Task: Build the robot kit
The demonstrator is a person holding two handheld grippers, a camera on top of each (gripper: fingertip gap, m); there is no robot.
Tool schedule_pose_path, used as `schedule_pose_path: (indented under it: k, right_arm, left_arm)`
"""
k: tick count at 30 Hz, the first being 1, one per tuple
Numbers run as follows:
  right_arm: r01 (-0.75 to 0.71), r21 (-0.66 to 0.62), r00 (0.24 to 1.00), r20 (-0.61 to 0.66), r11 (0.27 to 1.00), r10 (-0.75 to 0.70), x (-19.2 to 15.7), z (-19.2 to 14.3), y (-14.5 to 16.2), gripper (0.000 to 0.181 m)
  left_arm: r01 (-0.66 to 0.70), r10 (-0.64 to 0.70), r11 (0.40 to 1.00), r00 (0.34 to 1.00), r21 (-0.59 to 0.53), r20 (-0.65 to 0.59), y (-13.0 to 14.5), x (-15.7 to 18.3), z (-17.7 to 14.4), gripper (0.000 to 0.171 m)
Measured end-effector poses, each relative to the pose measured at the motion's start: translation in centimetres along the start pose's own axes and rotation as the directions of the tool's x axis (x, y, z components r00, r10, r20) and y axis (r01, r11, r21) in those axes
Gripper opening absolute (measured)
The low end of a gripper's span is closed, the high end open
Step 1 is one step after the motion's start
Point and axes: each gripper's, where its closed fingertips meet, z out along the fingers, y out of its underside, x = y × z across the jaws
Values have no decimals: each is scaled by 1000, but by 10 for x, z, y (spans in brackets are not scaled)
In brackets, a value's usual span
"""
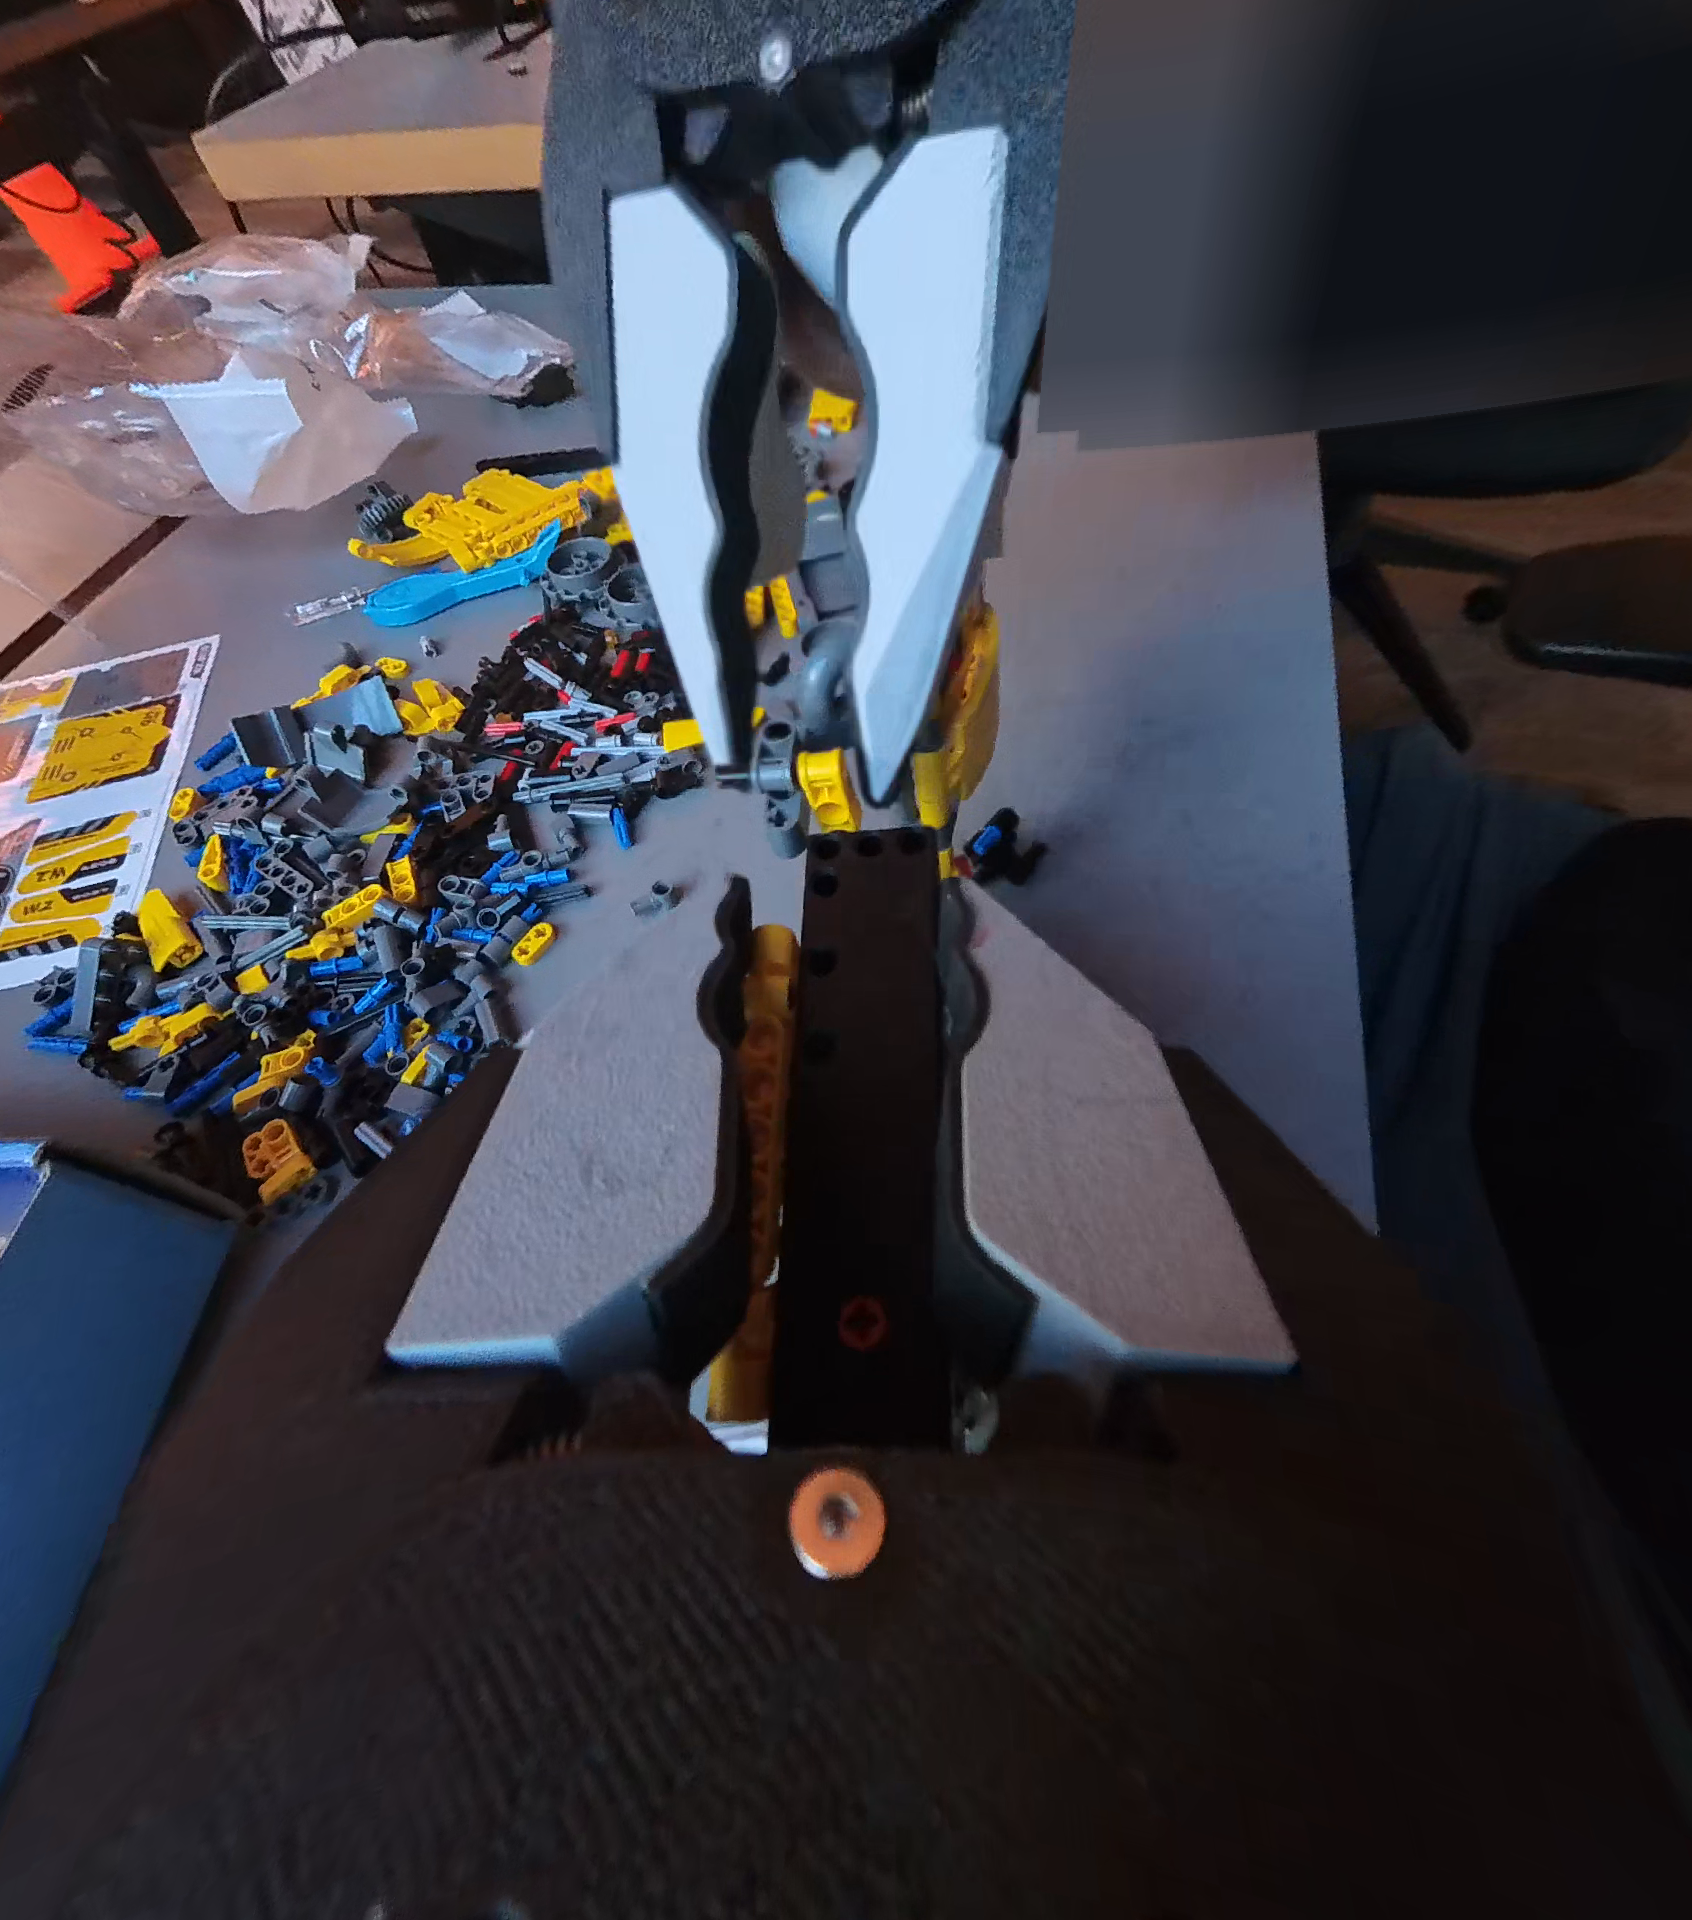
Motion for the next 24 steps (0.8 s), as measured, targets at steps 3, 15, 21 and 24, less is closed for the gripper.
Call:
schedule_pose_path:
  k: [3,15,21,24]
  right_arm:
    - [33,-95,999,40,995,-29,-5,14,9,26]
    - [114,-10,991,73,993,-113,-4,22,2,20]
    - [163,-6,984,76,987,-162,-4,22,1,20]
    - [157,-7,983,93,988,-156,-2,23,0,20]
  left_arm:
    - [-25,25,1000,1000,-3,-7,0,2,1,32]
    - [77,-75,994,997,-76,33,1,-3,-15,56]
    - [87,-70,953,995,-290,68,28,3,-28,41]
    - [81,-59,948,995,-307,81,31,-2,-24,35]
